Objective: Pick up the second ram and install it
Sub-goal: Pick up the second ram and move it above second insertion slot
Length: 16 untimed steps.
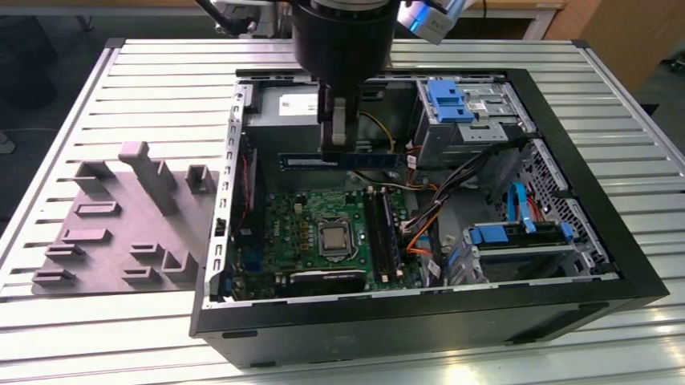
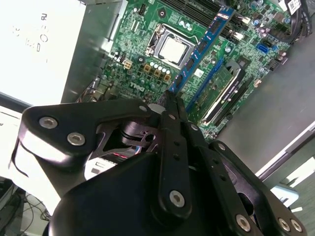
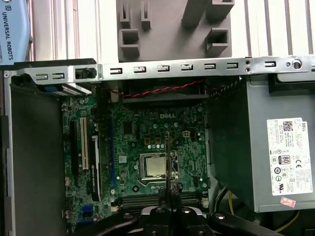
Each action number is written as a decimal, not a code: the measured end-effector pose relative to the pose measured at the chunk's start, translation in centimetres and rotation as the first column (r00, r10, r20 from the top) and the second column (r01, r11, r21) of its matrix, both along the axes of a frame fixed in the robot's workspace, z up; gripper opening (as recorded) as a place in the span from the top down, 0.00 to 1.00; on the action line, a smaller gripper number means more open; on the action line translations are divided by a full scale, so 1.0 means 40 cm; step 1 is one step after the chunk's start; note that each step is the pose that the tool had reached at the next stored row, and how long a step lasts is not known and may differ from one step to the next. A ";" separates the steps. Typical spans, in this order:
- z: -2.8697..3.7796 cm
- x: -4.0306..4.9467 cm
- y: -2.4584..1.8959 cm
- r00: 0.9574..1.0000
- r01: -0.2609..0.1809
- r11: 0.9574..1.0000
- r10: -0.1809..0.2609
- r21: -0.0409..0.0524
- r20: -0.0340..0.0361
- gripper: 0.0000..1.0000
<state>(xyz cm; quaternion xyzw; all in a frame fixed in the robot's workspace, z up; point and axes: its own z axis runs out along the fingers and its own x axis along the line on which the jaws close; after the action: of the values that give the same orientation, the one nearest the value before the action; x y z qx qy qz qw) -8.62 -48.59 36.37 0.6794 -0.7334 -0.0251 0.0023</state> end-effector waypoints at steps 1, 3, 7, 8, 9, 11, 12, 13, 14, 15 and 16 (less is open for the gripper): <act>-0.001 0.002 0.000 1.000 0.000 1.000 0.000 0.000 0.000 0.88; -0.002 0.006 0.000 1.000 0.000 1.000 0.000 0.000 0.000 0.88; -0.005 0.013 0.000 1.000 0.000 1.000 0.000 0.000 0.000 0.88; -0.005 0.014 0.000 1.000 0.000 1.000 0.000 0.000 0.000 0.88; -0.006 0.016 0.000 1.000 0.000 1.000 0.000 0.000 0.000 0.88; -0.008 0.019 0.000 1.000 0.000 1.000 0.000 0.000 0.000 0.88; -0.009 0.020 0.000 1.000 0.000 1.000 0.000 0.000 0.000 0.88; -0.010 0.021 0.000 1.000 0.000 1.000 0.000 0.000 0.000 0.88; -0.011 0.022 0.000 1.000 0.000 1.000 0.000 0.000 0.000 0.88; -0.012 0.024 0.000 1.000 0.000 1.000 0.000 0.000 0.000 0.88; -0.013 0.025 0.000 1.000 0.000 1.000 0.000 0.000 0.000 0.88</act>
<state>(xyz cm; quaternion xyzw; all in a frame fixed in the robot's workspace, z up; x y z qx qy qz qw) -7.63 -48.59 35.86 0.6794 -0.7334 -0.0251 0.0024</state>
